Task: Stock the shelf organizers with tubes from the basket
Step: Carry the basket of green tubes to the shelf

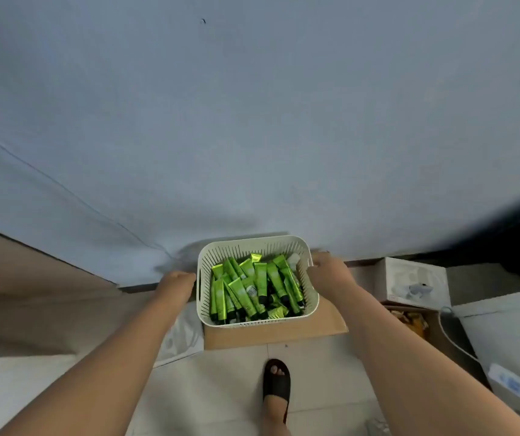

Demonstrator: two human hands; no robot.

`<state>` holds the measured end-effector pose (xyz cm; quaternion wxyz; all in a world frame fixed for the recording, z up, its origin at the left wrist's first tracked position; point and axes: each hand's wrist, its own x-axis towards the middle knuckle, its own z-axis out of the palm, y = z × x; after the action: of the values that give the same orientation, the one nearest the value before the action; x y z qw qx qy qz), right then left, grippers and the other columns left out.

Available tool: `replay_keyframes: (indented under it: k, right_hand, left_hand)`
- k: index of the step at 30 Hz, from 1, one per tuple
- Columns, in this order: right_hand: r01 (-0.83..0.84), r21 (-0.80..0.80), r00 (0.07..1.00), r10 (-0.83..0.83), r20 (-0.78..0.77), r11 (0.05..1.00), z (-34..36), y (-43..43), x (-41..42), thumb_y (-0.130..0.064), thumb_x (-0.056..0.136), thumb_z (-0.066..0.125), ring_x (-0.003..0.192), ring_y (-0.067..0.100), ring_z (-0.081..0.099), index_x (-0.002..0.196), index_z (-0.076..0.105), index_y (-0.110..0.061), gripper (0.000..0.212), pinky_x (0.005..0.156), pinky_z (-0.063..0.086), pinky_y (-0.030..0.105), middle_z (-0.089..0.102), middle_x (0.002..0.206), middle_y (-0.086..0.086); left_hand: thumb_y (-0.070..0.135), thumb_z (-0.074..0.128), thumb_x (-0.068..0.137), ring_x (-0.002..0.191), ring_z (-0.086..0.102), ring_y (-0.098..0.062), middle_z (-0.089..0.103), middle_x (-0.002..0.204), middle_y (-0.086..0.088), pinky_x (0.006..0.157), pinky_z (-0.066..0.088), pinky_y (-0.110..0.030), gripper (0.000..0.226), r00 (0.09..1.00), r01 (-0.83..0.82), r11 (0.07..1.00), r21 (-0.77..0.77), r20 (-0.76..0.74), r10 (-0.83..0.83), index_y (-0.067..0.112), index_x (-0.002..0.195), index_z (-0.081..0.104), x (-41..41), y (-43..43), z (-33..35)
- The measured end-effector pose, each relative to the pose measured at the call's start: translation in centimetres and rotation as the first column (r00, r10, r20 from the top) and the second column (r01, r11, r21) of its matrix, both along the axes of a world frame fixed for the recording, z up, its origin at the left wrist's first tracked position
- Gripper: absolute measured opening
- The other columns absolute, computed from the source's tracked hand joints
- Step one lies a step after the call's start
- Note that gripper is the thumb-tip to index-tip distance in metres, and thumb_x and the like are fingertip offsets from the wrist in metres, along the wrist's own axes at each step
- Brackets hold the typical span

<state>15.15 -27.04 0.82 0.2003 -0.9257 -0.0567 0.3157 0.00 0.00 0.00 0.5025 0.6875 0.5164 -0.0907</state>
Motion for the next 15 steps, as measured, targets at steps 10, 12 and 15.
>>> replay_keyframes:
  k: [10,12,15]
  right_hand:
    - [0.191,-0.112,0.976,-0.201,-0.086,0.975,-14.2,2.2,6.1,-0.023,0.094,0.049,0.115,0.036,0.060,0.138,0.052,-0.002,0.049,0.095,0.053,0.042,0.055,0.138,0.020]
    - [0.233,-0.152,0.967,-0.245,-0.069,0.961,-16.3,2.7,6.5,-0.024,0.093,0.049,0.125,0.039,0.054,0.144,0.043,0.001,0.056,0.102,0.049,0.045,0.047,0.146,0.021]
    - [0.373,-0.097,0.919,-0.382,-0.101,0.923,-17.5,3.5,6.3,-0.016,0.093,0.051,0.112,0.038,0.058,0.132,0.046,0.006,0.044,0.092,0.051,0.040,0.058,0.124,0.021]
  left_hand:
    - [0.032,0.063,0.073,0.071,0.059,-0.025,0.063,0.079,-0.008,0.065,0.048,-0.034,0.055,0.983,-0.035,0.998,0.044,-0.178,0.043,-0.001,0.116,0.052,2.9,7.4,-20.7]
    - [0.030,0.061,0.079,0.067,0.052,-0.024,0.054,0.079,-0.010,0.064,0.043,-0.032,0.046,0.985,-0.009,1.000,0.030,-0.172,0.014,-0.007,0.105,0.052,3.8,6.6,-19.8]
    - [0.015,0.056,0.095,0.074,0.054,-0.027,0.056,0.084,-0.013,0.066,0.041,-0.031,0.016,0.990,0.004,1.000,-0.004,-0.144,-0.005,0.007,0.082,0.056,5.0,5.2,-18.9]
